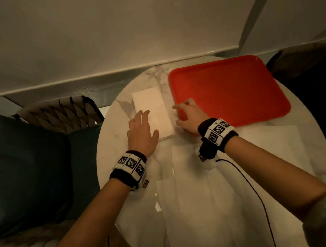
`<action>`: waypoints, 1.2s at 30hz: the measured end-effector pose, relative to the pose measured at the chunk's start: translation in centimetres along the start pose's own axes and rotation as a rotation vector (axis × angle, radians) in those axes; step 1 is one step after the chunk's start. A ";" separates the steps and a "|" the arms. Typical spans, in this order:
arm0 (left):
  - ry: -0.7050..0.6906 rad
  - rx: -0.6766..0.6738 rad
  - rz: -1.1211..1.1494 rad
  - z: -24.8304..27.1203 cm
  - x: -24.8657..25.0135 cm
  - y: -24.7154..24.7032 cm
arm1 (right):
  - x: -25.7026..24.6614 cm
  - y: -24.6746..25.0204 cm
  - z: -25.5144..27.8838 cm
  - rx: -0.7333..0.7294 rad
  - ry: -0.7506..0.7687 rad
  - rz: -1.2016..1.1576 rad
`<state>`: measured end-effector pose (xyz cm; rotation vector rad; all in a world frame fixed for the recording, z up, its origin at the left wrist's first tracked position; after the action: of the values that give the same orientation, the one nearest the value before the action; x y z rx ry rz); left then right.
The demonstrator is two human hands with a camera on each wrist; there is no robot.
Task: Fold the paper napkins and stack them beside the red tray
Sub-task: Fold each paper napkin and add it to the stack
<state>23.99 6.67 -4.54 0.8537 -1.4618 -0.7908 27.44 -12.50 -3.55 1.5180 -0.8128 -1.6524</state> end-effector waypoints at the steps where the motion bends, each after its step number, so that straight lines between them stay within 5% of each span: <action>1: -0.025 0.000 0.036 1.7 0.6 0.2 | 0.8 1.0 1.3 0.002 0.000 0.010; 9: -0.087 -0.256 -0.120 15.9 5.3 -4.2 | 8.2 5.4 14.4 -0.125 -0.044 0.164; 16: -0.170 -0.373 -0.293 21.4 7.4 -7.6 | 12.4 1.9 22.7 -0.290 0.021 0.317; 24: -0.133 -0.355 -0.281 21.7 7.5 -8.3 | 13.7 0.5 23.9 -0.248 0.082 0.376; 33: -0.076 -0.045 0.066 21.2 9.4 -9.4 | 14.3 -0.1 24.4 -0.224 0.118 0.396; 36: -0.019 -0.082 0.238 20.5 10.8 -9.2 | 14.8 -0.3 24.4 -0.211 0.139 0.382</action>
<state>3.81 -7.51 -8.41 0.5984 -1.5044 -0.6762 2.76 -25.56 -9.18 1.2274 -0.7704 -1.2921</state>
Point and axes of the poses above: each hand's wrist, its own z-axis away from the middle knuckle, its own y-axis out of the back of the hand, x = y × z, the point moved 1 cm from there along -z, towards the middle knuckle, and after that the axes turned 12 degrees about x, right-handed, at the moved point
